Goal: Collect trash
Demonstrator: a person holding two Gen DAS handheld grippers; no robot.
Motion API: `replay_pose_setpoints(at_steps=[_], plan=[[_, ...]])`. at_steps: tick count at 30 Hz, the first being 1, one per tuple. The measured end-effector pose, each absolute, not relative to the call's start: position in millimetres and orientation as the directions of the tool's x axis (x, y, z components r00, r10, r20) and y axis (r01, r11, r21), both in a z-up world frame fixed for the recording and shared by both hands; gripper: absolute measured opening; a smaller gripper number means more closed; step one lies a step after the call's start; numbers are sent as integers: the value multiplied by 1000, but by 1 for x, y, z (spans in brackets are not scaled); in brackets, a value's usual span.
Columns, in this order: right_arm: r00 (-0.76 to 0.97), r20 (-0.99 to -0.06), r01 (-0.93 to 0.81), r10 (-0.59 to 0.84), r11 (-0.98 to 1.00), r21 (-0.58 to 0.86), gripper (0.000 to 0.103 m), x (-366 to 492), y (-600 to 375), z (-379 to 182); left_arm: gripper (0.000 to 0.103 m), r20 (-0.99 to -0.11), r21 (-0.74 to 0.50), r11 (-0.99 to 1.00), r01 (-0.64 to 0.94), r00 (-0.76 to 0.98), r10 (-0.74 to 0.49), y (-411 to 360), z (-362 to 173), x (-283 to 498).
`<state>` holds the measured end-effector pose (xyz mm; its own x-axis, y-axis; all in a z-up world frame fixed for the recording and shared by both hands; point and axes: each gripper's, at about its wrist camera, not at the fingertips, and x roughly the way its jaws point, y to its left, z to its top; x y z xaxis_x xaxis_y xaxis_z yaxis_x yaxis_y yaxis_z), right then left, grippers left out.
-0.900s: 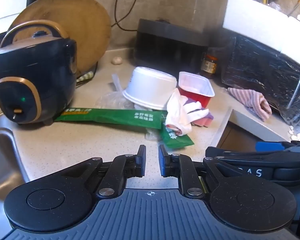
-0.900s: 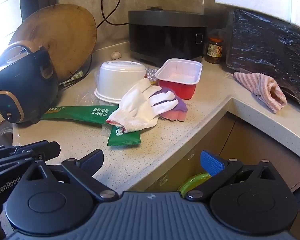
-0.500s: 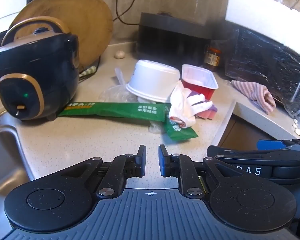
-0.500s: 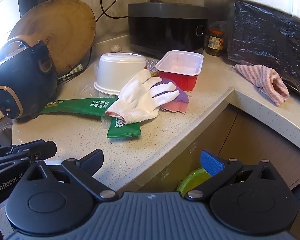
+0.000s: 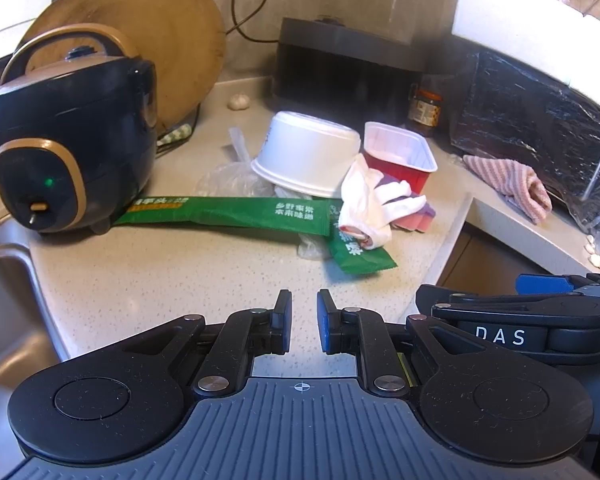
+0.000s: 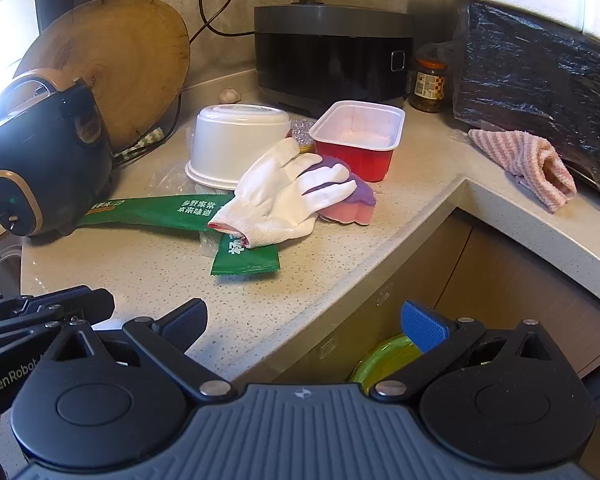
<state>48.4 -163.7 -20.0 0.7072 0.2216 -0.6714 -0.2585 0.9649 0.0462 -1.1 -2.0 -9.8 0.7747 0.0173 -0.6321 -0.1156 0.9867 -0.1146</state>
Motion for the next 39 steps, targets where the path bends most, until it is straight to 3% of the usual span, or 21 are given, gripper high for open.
replay_pose_setpoints(at_steps=[39], plan=[[698, -681, -261, 222, 964, 46, 103, 48, -162, -25, 17, -657, -126, 985, -120, 754, 7, -2, -16, -1]])
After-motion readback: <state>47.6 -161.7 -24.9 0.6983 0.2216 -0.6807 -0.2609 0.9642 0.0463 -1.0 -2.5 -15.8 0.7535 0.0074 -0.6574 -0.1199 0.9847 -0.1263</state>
